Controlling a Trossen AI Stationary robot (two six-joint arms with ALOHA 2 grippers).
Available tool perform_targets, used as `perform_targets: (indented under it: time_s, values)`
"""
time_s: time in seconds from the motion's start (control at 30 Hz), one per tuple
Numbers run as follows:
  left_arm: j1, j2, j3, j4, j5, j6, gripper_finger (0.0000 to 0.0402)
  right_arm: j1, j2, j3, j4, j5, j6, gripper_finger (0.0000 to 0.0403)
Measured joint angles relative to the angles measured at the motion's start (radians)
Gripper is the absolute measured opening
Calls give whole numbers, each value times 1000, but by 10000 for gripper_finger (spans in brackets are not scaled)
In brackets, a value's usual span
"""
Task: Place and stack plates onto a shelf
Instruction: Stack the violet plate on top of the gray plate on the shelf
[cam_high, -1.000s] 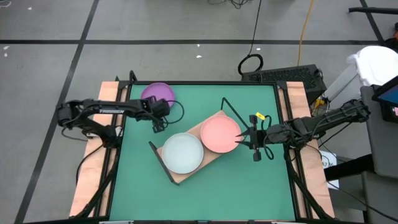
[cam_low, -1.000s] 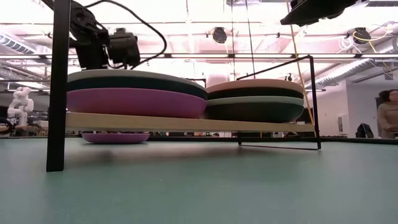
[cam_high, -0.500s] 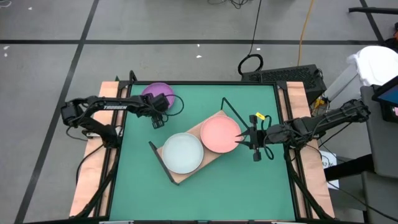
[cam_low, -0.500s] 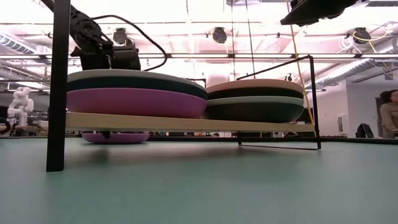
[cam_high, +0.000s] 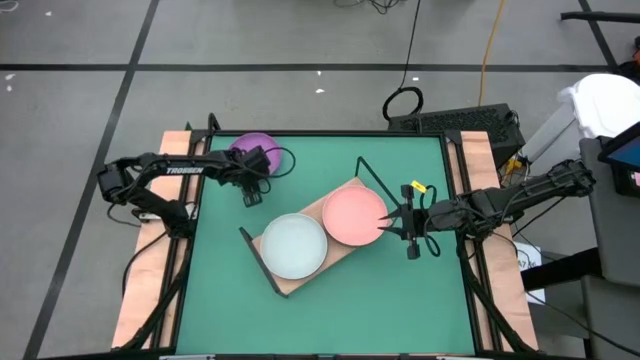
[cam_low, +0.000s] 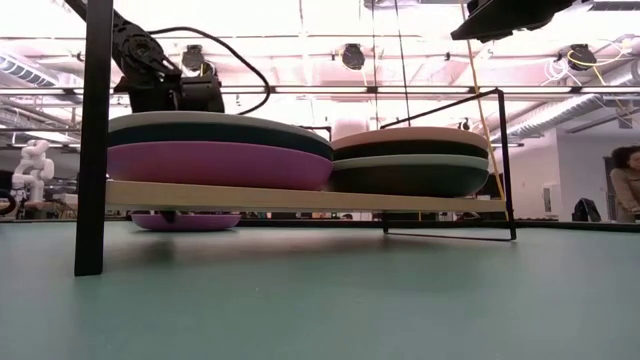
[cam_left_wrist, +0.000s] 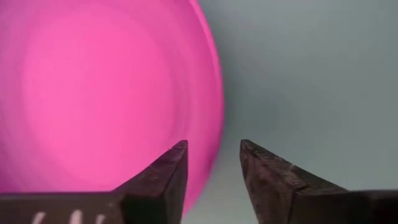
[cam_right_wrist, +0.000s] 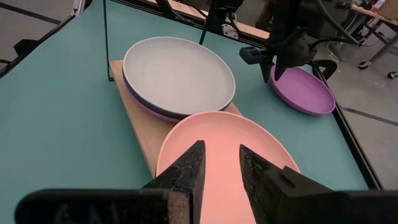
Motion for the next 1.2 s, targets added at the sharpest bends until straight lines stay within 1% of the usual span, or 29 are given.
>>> perform_targets:
  time_s: [0.1, 0.3, 0.37, 0.5, 0.53, 0.83, 1.2]
  values:
    - [0, 0, -8, 4, 26, 11, 131, 0, 0, 0, 0, 0, 0, 82]
    - [0, 0, -38, 5, 17, 18, 106, 0, 0, 0, 0, 0, 0, 82]
    - [0, 0, -38, 8, 17, 10, 84, 0, 0, 0, 0, 0, 0, 82]
    - [-3, -1, -38, 20, 4, 32, 20, 0, 0, 0, 0, 0, 0, 82]
    - [-3, -2, -37, 18, 1, 34, 13, 0, 0, 0, 0, 0, 0, 82]
    - [-29, -2, -38, 11, -25, 33, 10, 0, 0, 0, 0, 0, 0, 82]
    - [-67, -18, -36, -3, -40, -22, 10, 0, 0, 0, 0, 0, 0, 82]
